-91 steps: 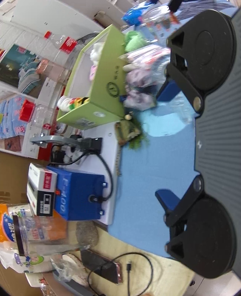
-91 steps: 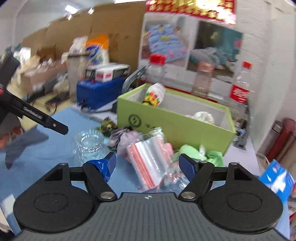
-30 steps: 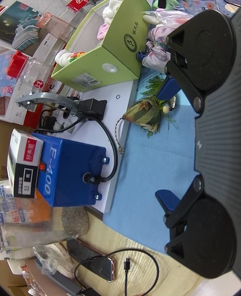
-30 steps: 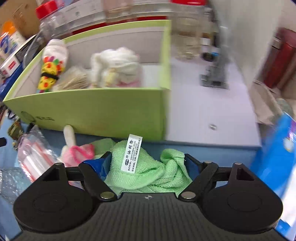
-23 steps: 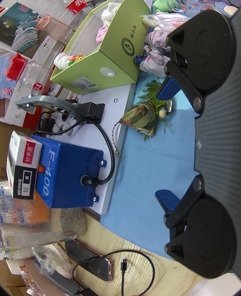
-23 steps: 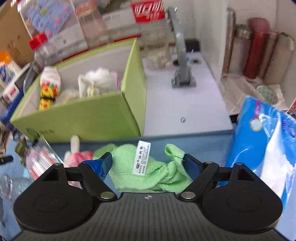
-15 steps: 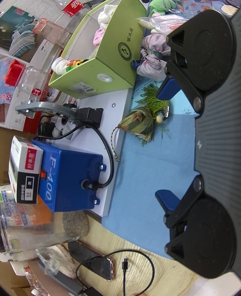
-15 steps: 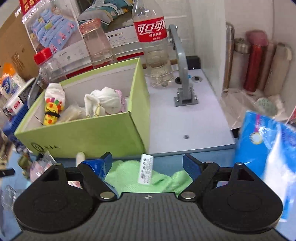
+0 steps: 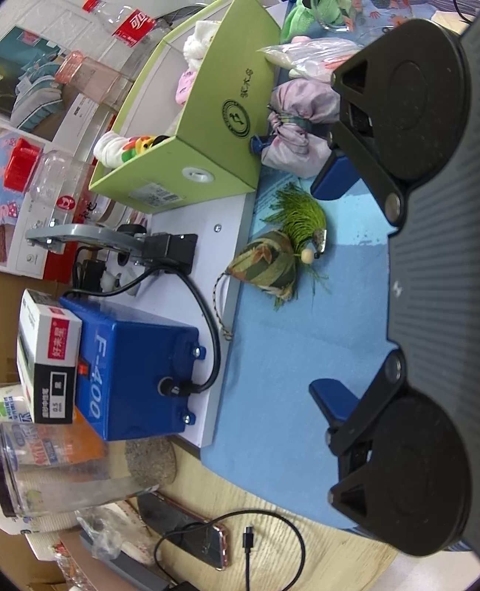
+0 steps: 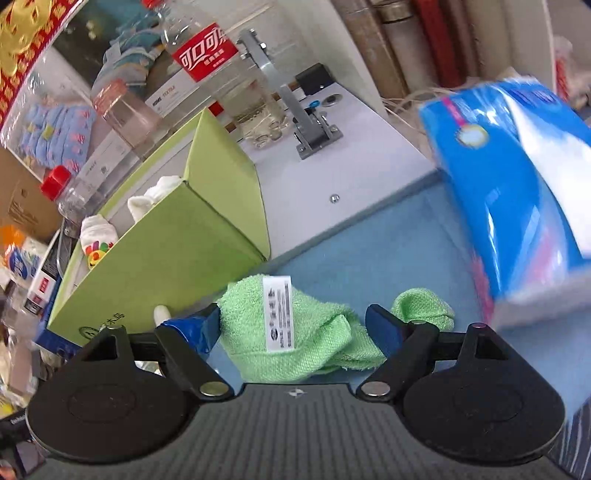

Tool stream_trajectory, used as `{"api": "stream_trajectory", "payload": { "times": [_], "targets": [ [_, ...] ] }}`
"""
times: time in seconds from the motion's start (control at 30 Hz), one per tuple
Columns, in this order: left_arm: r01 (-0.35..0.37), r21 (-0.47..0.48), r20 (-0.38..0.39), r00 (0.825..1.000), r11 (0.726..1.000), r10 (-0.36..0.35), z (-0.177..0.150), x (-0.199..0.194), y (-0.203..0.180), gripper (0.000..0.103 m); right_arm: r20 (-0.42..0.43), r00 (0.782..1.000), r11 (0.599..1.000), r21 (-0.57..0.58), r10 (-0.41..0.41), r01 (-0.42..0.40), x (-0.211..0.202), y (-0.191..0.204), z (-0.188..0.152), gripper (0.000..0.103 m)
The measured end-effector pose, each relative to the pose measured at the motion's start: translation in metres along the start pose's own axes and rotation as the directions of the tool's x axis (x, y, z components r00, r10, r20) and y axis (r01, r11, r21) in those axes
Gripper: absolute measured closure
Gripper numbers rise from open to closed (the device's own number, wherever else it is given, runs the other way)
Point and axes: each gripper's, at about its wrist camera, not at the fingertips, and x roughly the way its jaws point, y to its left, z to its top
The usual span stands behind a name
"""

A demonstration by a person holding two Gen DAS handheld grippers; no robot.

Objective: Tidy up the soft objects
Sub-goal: 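Lift the green towel with the right tool while left hovers over the sachet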

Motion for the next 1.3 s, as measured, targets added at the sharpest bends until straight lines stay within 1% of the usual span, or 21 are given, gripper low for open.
{"api": "stream_trajectory", "payload": {
  "times": [0.07, 0.17, 0.27, 0.37, 0.47, 0.53, 0.63, 0.7, 0.77, 0.83, 0.9, 1.0, 1.07, 1.17, 1.2, 1.23, 1.27, 1.3],
  "targets": [
    [0.005, 0.000, 0.003, 1.000, 1.000, -0.005, -0.002, -0.002, 0.002, 0.001, 0.004, 1.000, 1.000, 0.026, 0.011, -0.011, -0.008, -0.001, -0.009, 0.032],
    [0.017, -0.014, 0.008, 1.000, 1.000, -0.017, -0.004, -0.006, 0.007, 0.001, 0.033, 0.999, 0.998, 0.064, 0.021, -0.023, -0.022, -0.008, -0.024, 0.032],
    [0.017, -0.022, 0.010, 1.000, 1.000, -0.017, -0.005, -0.007, 0.012, 0.001, 0.050, 0.999, 0.998, 0.056, 0.004, -0.007, -0.035, -0.009, -0.033, 0.032],
    [0.010, -0.029, 0.007, 1.000, 1.000, -0.010, -0.007, -0.005, 0.015, 0.001, 0.068, 0.997, 1.000, -0.011, -0.020, 0.021, -0.053, -0.005, -0.041, 0.032],
    [0.019, -0.046, -0.006, 1.000, 0.999, -0.019, -0.007, -0.001, 0.017, 0.001, 0.129, 0.992, 0.999, -0.037, -0.006, 0.010, -0.076, -0.004, -0.038, 0.032],
    [0.010, -0.051, -0.007, 1.000, 0.999, -0.010, -0.008, 0.001, 0.017, 0.001, 0.177, 0.984, 0.998, -0.059, -0.025, 0.035, -0.087, -0.002, -0.030, 0.032],
    [0.007, -0.040, -0.007, 1.000, 0.999, -0.008, -0.007, 0.003, 0.015, 0.001, 0.214, 0.976, 0.991, -0.114, -0.042, 0.068, -0.091, 0.003, -0.022, 0.031],
    [-0.002, -0.034, -0.006, 1.000, 0.999, 0.002, -0.006, 0.004, 0.015, 0.001, 0.199, 0.980, 0.982, -0.175, -0.031, 0.066, -0.084, 0.010, -0.022, 0.031],
    [-0.010, -0.024, -0.007, 1.000, 1.000, 0.009, -0.005, 0.004, 0.015, 0.001, 0.174, 0.984, 0.962, -0.260, -0.041, 0.086, -0.073, 0.020, -0.026, 0.031],
    [-0.021, -0.013, -0.006, 1.000, 1.000, 0.021, -0.004, 0.004, 0.015, 0.001, 0.160, 0.984, 0.926, -0.353, -0.084, 0.136, -0.065, 0.025, -0.032, 0.031],
    [-0.039, 0.001, -0.002, 0.999, 0.999, 0.039, -0.003, 0.003, 0.016, 0.001, 0.146, 0.978, 0.883, -0.426, -0.148, 0.198, -0.058, 0.027, -0.039, 0.032],
    [-0.067, 0.007, 0.006, 0.998, 0.998, 0.067, 0.000, 0.004, 0.018, 0.001, 0.128, 0.973, 0.825, -0.516, -0.193, 0.232, -0.061, 0.022, -0.051, 0.032],
    [-0.062, -0.001, 0.003, 0.998, 0.998, 0.062, 0.005, 0.007, 0.017, 0.001, 0.116, 0.967, 0.767, -0.591, -0.227, 0.251, -0.056, 0.026, -0.056, 0.032],
    [-0.065, 0.017, 0.011, 0.998, 0.998, 0.065, 0.007, 0.005, 0.010, 0.001, 0.118, 0.963, 0.676, -0.691, -0.244, 0.256, -0.038, 0.037, -0.056, 0.032],
    [-0.071, 0.026, 0.018, 0.997, 0.997, 0.070, 0.006, 0.003, 0.008, 0.001, 0.118, 0.962, 0.666, -0.700, -0.245, 0.256, -0.032, 0.039, -0.052, 0.032],
    [-0.075, 0.037, 0.024, 0.997, 0.996, 0.074, 0.006, 0.001, 0.006, 0.001, 0.127, 0.963, 0.672, -0.694, -0.239, 0.258, -0.027, 0.039, -0.046, 0.031],
    [-0.080, 0.045, 0.027, 0.997, 0.996, 0.078, 0.005, 0.000, 0.005, 0.001, 0.128, 0.965, 0.682, -0.686, -0.231, 0.254, -0.025, 0.038, -0.039, 0.032],
    [-0.083, 0.050, 0.028, 0.996, 0.995, 0.082, 0.005, 0.000, 0.003, 0.001, 0.139, 0.965, 0.704, -0.662, -0.222, 0.257, -0.024, 0.036, -0.033, 0.032]
  ]
}}
